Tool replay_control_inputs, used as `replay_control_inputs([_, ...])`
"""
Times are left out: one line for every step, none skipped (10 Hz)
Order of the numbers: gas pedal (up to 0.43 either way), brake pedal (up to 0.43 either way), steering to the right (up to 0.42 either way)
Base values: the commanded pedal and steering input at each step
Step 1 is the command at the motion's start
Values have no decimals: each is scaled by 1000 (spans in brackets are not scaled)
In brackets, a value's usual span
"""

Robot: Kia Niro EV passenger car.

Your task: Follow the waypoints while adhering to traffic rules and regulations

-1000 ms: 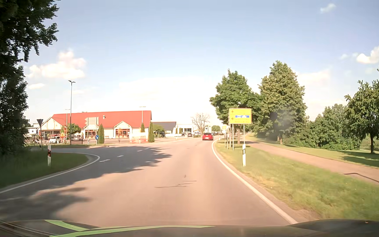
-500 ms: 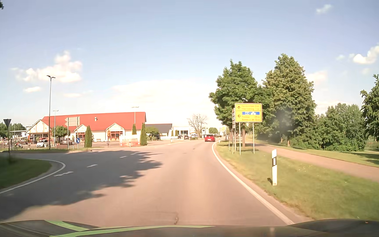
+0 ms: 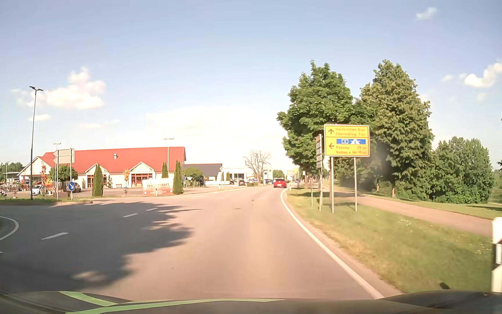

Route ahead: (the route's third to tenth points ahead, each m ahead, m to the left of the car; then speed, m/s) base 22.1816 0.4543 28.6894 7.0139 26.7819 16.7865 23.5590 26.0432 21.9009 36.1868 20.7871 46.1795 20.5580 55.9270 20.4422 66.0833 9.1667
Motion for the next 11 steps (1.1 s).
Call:
replay_control_inputs([0, 177, 14])
replay_control_inputs([0, 171, 11])
replay_control_inputs([0, 177, 5])
replay_control_inputs([0, 171, 3])
replay_control_inputs([0, 171, -1])
replay_control_inputs([0, 171, -8])
replay_control_inputs([0, 165, -20])
replay_control_inputs([0, 152, -32])
replay_control_inputs([0, 152, -44])
replay_control_inputs([0, 146, -61])
replay_control_inputs([0, 146, -79])
